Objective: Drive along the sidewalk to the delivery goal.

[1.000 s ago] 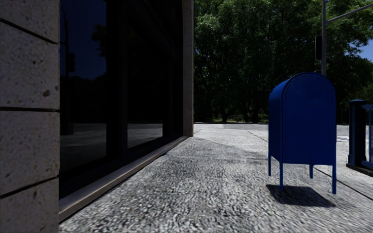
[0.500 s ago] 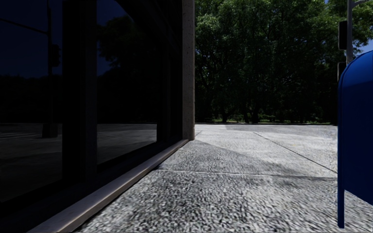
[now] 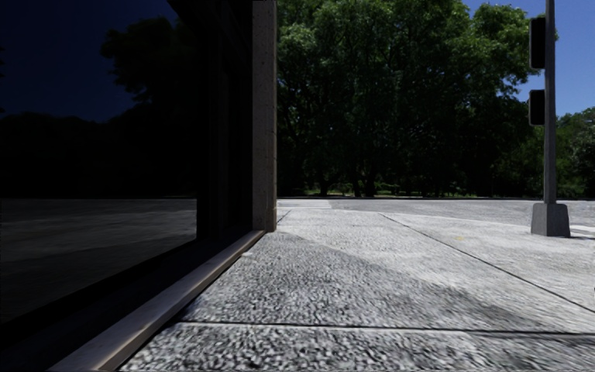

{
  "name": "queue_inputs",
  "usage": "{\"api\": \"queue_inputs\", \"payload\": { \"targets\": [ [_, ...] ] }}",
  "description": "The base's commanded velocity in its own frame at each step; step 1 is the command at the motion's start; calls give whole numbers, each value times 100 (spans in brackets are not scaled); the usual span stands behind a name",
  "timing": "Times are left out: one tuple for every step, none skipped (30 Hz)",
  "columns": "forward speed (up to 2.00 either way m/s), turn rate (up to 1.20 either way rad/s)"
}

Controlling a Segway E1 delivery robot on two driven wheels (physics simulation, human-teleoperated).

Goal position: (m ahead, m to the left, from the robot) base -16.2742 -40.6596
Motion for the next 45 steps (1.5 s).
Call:
{"api": "queue_inputs", "payload": {
  "targets": [
    [200,-61],
    [200,-61],
    [200,-65],
    [200,-67],
    [200,-67],
    [200,-67],
    [200,-67],
    [200,-67],
    [200,-67],
    [200,-67],
    [200,-67],
    [200,-67],
    [200,-67],
    [200,-67],
    [200,-67],
    [200,-67],
    [200,-67],
    [200,-67],
    [200,-67],
    [200,-67],
    [200,-67],
    [200,-67],
    [200,-67],
    [200,-67],
    [200,-67],
    [200,-67],
    [200,-67],
    [200,-67],
    [200,-67],
    [200,-67],
    [200,-67],
    [200,-67],
    [200,-67],
    [200,-67],
    [200,-67],
    [200,-67],
    [200,-67],
    [200,-67],
    [200,-66],
    [200,-66],
    [200,-66],
    [200,-66],
    [200,-66],
    [200,-66],
    [200,-66]
  ]
}}
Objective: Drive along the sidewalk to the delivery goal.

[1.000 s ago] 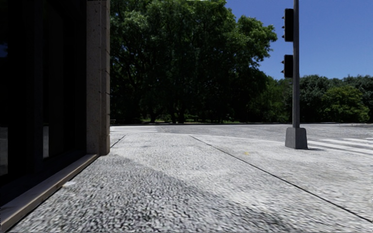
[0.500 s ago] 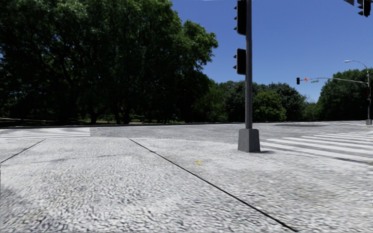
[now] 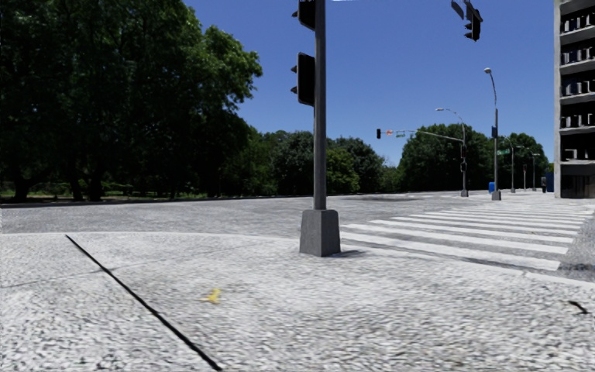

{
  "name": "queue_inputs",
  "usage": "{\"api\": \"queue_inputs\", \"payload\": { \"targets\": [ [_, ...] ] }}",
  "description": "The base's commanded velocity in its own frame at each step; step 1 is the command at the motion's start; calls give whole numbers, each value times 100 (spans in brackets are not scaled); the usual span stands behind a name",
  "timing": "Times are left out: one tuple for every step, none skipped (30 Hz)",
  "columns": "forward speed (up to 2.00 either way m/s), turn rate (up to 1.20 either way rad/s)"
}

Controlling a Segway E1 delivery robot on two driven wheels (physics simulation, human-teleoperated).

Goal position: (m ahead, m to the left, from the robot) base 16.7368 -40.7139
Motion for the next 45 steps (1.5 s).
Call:
{"api": "queue_inputs", "payload": {
  "targets": [
    [200,-66],
    [200,-66],
    [200,-66],
    [200,-66],
    [200,-66],
    [200,-66],
    [200,-66],
    [200,-66],
    [200,-64],
    [200,-64],
    [200,-64],
    [200,-64],
    [200,-64],
    [200,-64],
    [200,-64],
    [200,-63],
    [200,-62],
    [200,-61],
    [200,-60],
    [200,-60],
    [200,-59],
    [200,-59],
    [200,-59],
    [200,-59],
    [200,-59],
    [200,-59],
    [200,-59],
    [200,-59],
    [200,-59],
    [200,-59],
    [200,-59],
    [200,-59],
    [200,-59],
    [200,-59],
    [200,-59],
    [200,-59],
    [198,-57],
    [176,-43],
    [164,-24],
    [145,-8],
    [145,-8],
    [132,0],
    [119,0],
    [115,0],
    [115,0]
  ]
}}
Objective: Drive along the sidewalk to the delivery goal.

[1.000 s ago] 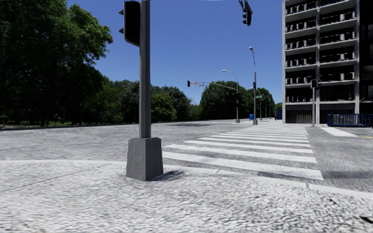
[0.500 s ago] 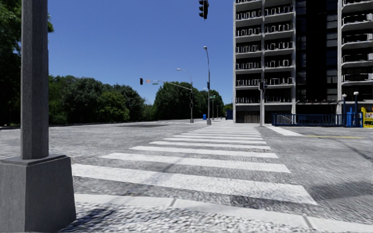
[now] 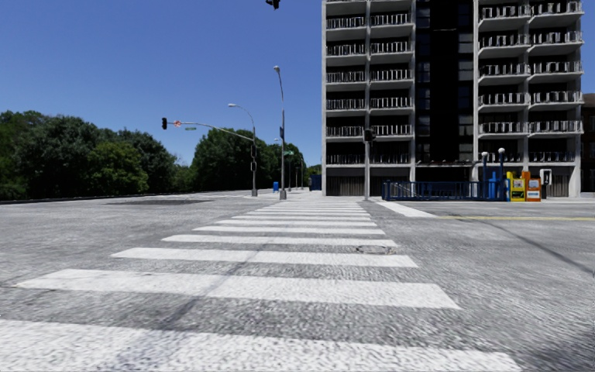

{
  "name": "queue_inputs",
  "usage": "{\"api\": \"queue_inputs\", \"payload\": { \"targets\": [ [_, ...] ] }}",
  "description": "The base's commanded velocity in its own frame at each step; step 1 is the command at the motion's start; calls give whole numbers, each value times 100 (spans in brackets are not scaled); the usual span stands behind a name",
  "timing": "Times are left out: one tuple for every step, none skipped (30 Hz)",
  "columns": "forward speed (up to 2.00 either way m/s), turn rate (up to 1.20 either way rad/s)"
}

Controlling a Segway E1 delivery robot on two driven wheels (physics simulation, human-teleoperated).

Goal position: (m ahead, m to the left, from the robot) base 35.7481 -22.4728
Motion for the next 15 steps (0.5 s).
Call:
{"api": "queue_inputs", "payload": {
  "targets": [
    [114,0],
    [114,0],
    [114,0],
    [114,0],
    [114,0],
    [114,0],
    [114,0],
    [114,0],
    [114,0],
    [115,0],
    [115,0],
    [116,0],
    [121,0],
    [121,0],
    [126,0]
  ]
}}
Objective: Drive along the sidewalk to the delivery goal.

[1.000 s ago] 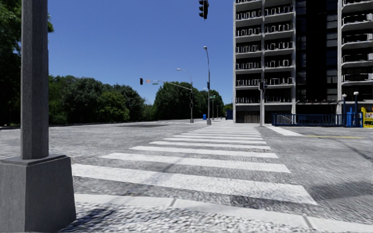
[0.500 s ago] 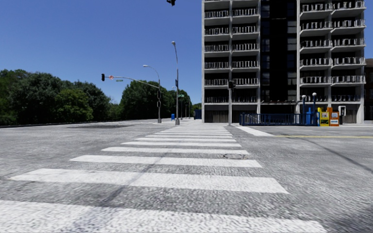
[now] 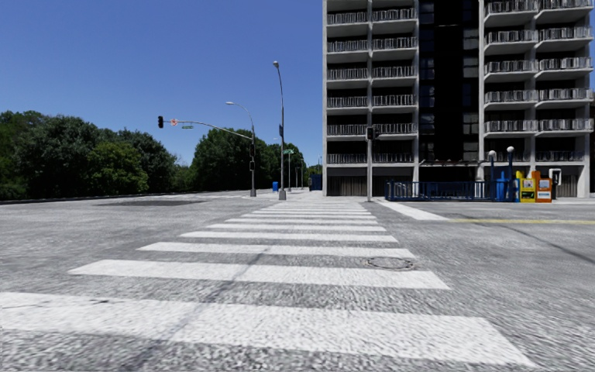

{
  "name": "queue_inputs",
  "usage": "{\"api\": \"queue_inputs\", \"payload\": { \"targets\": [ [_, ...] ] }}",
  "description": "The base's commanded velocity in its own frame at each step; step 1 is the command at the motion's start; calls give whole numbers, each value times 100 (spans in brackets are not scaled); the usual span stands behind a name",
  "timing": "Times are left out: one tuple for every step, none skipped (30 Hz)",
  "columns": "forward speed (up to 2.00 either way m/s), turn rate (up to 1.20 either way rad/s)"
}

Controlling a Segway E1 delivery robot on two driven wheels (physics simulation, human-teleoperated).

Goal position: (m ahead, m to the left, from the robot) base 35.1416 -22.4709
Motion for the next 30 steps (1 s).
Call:
{"api": "queue_inputs", "payload": {
  "targets": [
    [131,0],
    [132,0],
    [133,0],
    [133,0],
    [134,0],
    [134,0],
    [135,0],
    [135,0],
    [135,0],
    [135,0],
    [136,0],
    [136,-4],
    [136,-4],
    [136,-13],
    [136,-15],
    [136,-16],
    [136,-16],
    [136,-16],
    [136,-16],
    [136,-17],
    [136,-19],
    [136,-19],
    [136,-19],
    [136,-19],
    [136,-19],
    [136,-19],
    [136,-22],
    [136,-25],
    [136,-30],
    [136,-46]
  ]
}}
